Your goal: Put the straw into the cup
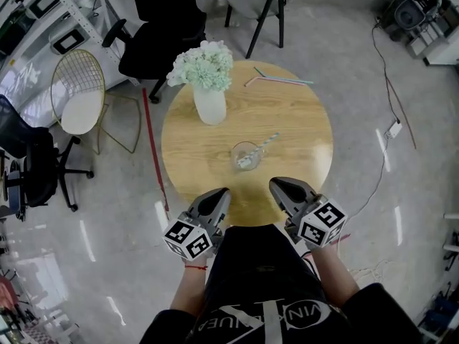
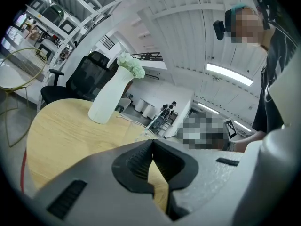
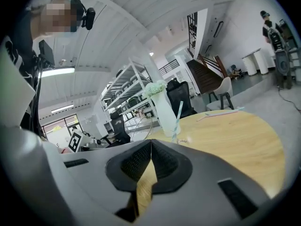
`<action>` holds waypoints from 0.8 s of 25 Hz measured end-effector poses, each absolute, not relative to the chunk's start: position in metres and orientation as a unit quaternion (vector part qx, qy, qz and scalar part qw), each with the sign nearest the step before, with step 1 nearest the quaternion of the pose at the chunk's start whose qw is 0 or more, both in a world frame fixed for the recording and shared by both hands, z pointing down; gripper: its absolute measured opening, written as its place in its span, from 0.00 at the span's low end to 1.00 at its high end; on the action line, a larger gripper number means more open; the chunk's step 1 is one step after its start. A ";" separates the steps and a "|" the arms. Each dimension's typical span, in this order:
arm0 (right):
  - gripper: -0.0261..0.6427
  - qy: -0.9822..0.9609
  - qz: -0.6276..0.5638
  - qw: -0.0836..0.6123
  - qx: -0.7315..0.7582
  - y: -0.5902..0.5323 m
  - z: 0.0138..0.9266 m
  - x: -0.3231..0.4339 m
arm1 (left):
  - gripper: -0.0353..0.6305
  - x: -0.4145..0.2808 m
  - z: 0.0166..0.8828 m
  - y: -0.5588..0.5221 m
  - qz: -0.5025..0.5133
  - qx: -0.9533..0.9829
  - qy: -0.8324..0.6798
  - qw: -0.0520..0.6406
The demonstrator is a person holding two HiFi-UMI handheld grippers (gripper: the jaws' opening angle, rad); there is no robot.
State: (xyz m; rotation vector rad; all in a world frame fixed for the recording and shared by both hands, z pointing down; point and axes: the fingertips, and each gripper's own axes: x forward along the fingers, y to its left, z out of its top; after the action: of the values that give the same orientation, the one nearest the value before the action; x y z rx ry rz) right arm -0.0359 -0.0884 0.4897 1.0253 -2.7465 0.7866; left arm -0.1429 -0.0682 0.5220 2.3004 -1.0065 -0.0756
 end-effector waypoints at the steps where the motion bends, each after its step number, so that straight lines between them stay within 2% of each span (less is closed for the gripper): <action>1: 0.04 -0.903 0.259 0.052 0.338 -0.083 0.490 -0.035 | 0.06 -0.141 0.523 -0.066 -0.028 0.872 -0.378 0.309; 9: 0.04 -0.903 0.269 0.051 0.330 -0.053 0.495 -0.031 | 0.06 -0.121 0.526 -0.049 -0.030 0.878 -0.359 0.315; 20: 0.04 -0.917 0.265 0.040 0.295 -0.047 0.499 -0.046 | 0.06 -0.130 0.520 -0.044 -0.031 0.873 -0.393 0.288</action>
State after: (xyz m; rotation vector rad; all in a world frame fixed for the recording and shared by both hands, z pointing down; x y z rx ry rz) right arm -0.0463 -0.0466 0.4992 0.9026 -2.8112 0.8109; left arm -0.1303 -0.0444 0.5204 2.3301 -1.0504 -0.0837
